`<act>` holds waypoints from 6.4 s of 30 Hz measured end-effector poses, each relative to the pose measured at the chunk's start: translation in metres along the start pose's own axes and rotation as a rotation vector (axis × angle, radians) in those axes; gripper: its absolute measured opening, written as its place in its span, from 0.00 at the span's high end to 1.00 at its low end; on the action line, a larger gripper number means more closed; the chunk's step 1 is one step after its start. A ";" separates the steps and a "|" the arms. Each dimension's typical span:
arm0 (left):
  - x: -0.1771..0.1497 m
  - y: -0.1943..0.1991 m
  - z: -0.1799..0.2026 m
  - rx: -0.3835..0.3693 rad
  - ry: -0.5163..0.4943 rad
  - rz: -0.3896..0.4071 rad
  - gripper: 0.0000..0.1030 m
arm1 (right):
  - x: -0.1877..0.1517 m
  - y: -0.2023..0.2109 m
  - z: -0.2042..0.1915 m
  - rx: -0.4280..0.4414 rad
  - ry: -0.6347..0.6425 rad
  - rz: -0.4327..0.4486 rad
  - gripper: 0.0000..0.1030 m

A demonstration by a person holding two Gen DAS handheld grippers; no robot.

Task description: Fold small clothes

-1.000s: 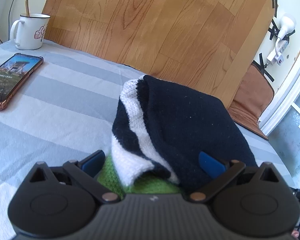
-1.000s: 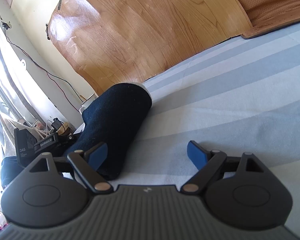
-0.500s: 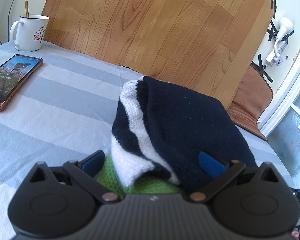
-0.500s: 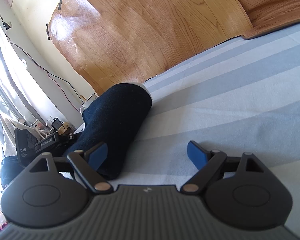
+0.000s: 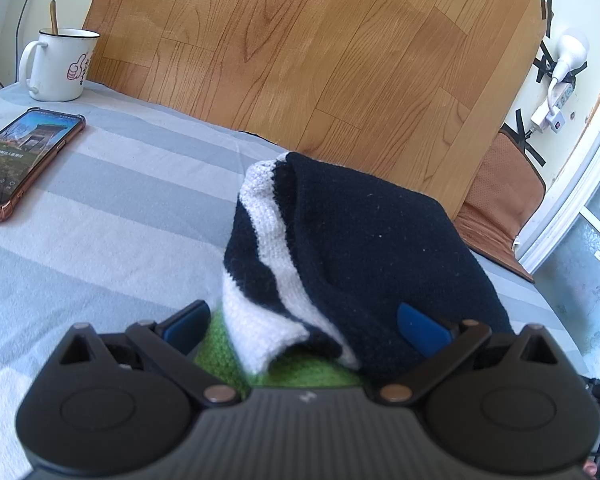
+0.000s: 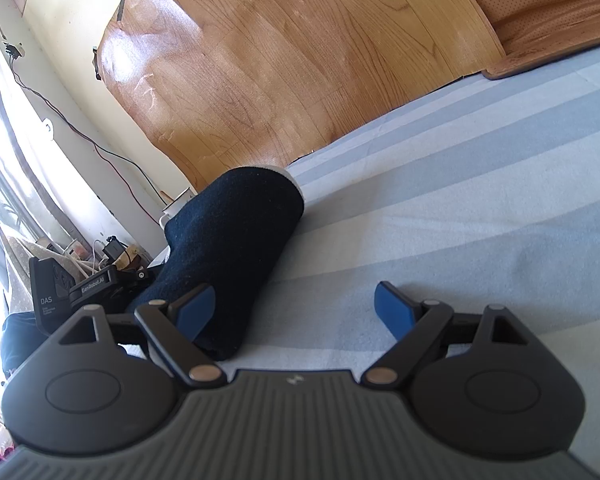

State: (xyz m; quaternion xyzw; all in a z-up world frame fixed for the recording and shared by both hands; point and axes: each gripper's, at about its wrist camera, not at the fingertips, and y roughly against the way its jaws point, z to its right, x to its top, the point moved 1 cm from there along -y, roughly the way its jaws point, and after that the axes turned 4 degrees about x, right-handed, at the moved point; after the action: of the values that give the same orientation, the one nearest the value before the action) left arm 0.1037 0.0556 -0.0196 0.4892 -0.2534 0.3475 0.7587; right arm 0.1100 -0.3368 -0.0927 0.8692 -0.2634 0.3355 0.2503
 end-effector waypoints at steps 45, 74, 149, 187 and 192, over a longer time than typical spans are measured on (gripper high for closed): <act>0.006 0.015 -0.046 -0.188 0.204 -0.065 0.00 | 0.047 -0.119 -0.030 0.230 -0.161 -0.492 0.13; 0.135 -0.132 0.082 -0.249 -0.033 -0.065 0.24 | 0.159 -0.120 0.020 0.090 0.159 -0.051 0.53; -0.010 -0.038 0.106 0.132 -0.303 0.162 0.00 | 0.013 -0.037 0.000 -0.269 0.111 0.145 0.08; -0.011 -0.035 0.114 0.303 -0.400 0.209 0.00 | 0.014 -0.038 0.003 -0.255 0.094 0.112 0.05; -0.011 -0.035 0.114 0.302 -0.402 0.207 0.00 | 0.014 -0.038 0.004 -0.255 0.094 0.113 0.05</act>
State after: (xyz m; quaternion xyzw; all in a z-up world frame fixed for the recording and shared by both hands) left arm 0.1188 -0.0617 -0.0025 0.6276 -0.3930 0.3529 0.5719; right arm 0.1442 -0.3151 -0.0949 0.7974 -0.3402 0.3533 0.3516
